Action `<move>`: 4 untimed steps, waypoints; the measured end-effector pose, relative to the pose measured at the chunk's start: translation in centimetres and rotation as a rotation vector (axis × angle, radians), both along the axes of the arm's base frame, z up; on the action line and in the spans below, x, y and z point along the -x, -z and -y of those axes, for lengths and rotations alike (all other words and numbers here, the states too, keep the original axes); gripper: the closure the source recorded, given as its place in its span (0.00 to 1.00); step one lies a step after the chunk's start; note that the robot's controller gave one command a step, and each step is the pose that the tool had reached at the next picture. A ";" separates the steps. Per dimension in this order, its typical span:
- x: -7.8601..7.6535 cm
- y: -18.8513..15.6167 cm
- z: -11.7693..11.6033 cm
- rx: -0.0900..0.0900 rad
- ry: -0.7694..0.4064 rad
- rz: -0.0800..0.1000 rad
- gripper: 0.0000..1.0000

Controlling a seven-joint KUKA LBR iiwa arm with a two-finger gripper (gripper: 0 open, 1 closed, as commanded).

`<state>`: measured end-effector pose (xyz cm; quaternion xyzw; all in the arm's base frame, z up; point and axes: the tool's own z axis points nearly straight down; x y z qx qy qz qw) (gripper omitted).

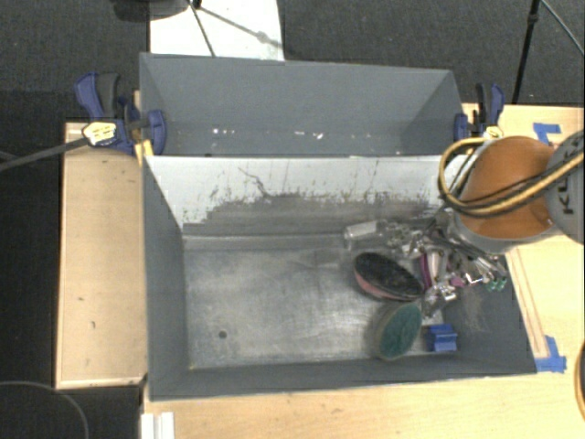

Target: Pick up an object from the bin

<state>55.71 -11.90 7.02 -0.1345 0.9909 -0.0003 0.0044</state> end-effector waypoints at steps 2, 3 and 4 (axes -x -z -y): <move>-0.5 -0.9 -15.1 -0.003 0.137 -0.004 0.00; -0.4 -0.9 -14.8 -0.001 0.142 -0.005 1.00; 4.3 -15.6 -15.0 0.002 -0.223 0.000 1.00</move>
Offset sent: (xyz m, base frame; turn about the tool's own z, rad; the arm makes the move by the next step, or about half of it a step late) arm -0.0262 0.0823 -0.0002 0.0071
